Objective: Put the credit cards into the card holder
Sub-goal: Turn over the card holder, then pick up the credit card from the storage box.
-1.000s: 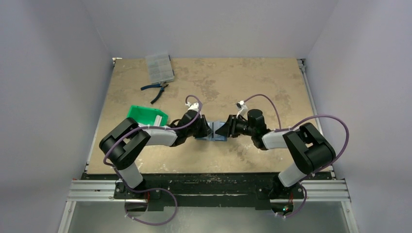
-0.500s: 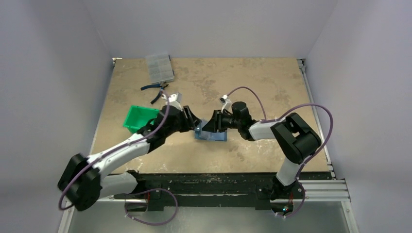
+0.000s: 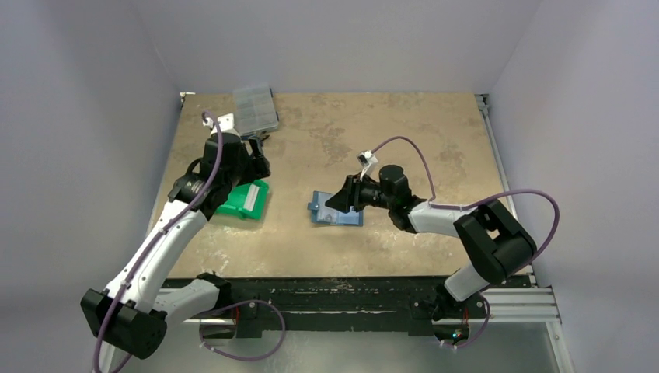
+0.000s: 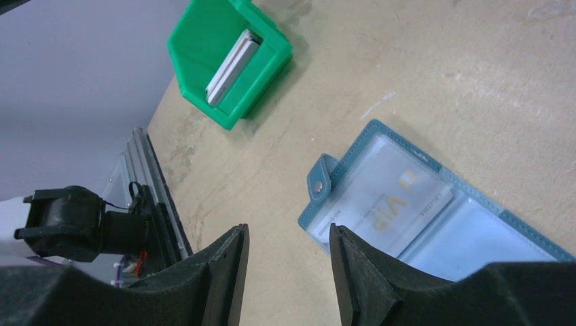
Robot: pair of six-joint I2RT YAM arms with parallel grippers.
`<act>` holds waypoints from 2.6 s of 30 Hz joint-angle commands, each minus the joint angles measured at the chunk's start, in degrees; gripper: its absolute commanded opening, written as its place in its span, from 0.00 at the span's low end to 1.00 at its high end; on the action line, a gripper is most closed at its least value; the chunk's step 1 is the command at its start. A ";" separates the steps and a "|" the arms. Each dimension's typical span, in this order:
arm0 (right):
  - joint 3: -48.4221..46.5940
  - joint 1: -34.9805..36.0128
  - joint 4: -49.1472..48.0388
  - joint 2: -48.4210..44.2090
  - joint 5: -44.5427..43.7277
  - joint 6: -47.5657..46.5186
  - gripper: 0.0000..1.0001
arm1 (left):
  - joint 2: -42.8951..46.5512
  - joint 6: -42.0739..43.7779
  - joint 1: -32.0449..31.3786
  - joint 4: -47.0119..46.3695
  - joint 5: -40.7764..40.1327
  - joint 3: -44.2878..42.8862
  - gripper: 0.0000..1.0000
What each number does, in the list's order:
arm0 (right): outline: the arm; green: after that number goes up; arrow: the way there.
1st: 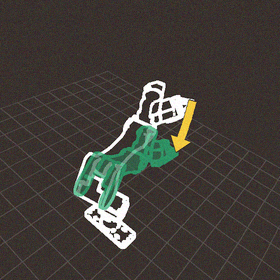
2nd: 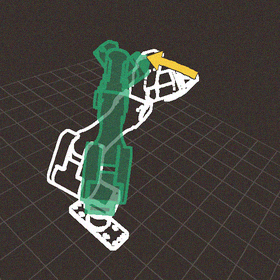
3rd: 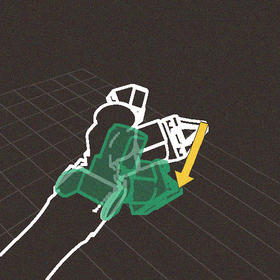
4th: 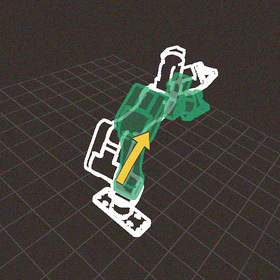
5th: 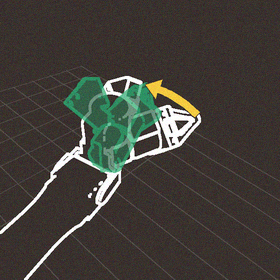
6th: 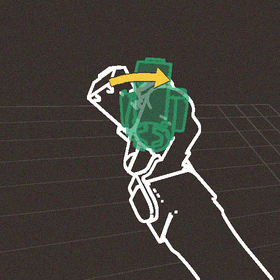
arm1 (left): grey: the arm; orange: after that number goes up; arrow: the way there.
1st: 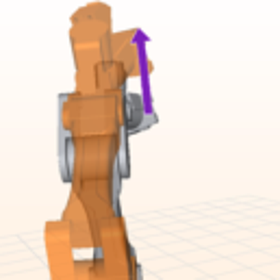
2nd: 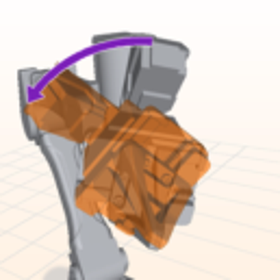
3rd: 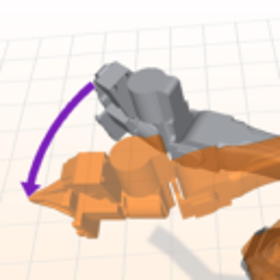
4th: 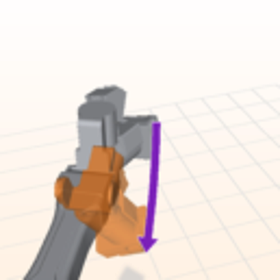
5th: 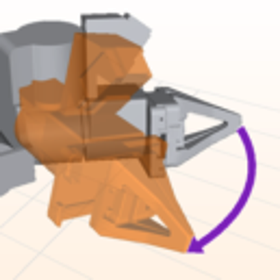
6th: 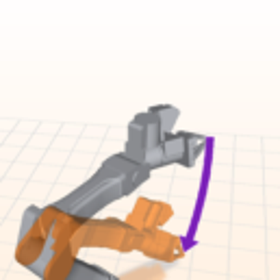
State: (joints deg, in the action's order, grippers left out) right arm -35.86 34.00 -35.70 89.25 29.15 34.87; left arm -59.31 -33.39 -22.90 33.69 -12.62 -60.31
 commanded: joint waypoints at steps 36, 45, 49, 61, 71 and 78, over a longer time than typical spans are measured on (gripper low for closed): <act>3.95 -1.31 -9.73 5.08 4.42 4.68 0.53 | -20.76 11.49 21.89 -11.78 30.33 11.98 0.89; 3.74 -1.37 -9.81 5.67 4.60 4.85 0.52 | -19.64 11.27 22.80 -11.81 29.96 12.11 0.75; 3.65 -1.30 -9.82 5.99 4.67 4.85 0.52 | -19.27 11.02 22.81 -11.98 30.09 12.27 0.63; 3.42 -1.33 -10.18 7.11 5.22 5.09 0.52 | -18.14 11.23 22.81 -11.91 30.41 12.31 0.38; 3.21 -1.38 -10.26 7.81 5.48 5.12 0.52 | -17.95 11.73 22.81 -10.97 29.94 12.26 0.19; 3.14 -1.35 -10.51 8.22 5.75 5.12 0.52 | -17.15 12.86 22.81 -7.90 27.79 10.26 0.15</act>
State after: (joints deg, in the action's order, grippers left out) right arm -31.57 32.93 -44.18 97.19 34.06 40.07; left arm -78.96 -22.37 -0.38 24.18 15.81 -47.99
